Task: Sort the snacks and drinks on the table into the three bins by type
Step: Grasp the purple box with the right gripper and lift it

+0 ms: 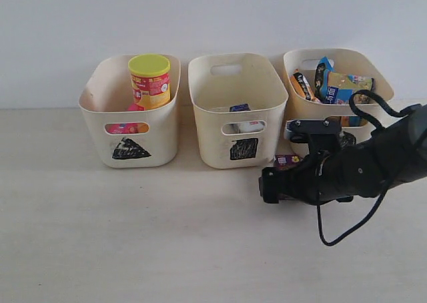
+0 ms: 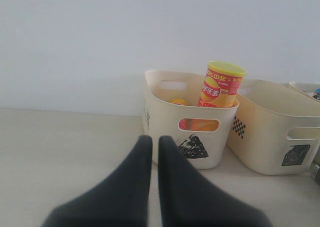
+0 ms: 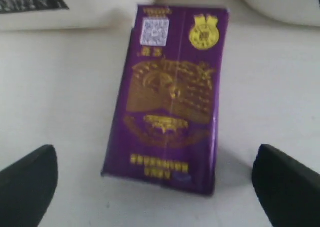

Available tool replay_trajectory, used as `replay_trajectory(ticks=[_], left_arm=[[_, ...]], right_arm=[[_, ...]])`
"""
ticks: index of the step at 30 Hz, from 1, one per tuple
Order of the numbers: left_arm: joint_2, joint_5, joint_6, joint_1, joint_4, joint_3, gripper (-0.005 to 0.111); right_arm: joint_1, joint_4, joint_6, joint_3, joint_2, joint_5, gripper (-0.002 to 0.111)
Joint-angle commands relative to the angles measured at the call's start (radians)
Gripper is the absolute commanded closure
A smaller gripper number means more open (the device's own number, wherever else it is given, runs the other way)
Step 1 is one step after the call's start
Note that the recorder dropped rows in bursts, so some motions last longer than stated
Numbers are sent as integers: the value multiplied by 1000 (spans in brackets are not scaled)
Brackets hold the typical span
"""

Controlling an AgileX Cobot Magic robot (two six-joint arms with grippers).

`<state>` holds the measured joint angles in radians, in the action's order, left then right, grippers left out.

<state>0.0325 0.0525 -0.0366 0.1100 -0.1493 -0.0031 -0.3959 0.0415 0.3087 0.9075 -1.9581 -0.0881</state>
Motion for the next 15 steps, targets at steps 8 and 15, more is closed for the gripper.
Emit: replay_trajectory(ticks=[8, 15], left_arm=[[-6, 1, 22, -1, 0, 3, 102], [-6, 1, 22, -1, 0, 3, 102]], right_arm=[[8, -10, 0, 115, -125, 103, 30], [8, -2, -41, 195, -121, 272, 107]])
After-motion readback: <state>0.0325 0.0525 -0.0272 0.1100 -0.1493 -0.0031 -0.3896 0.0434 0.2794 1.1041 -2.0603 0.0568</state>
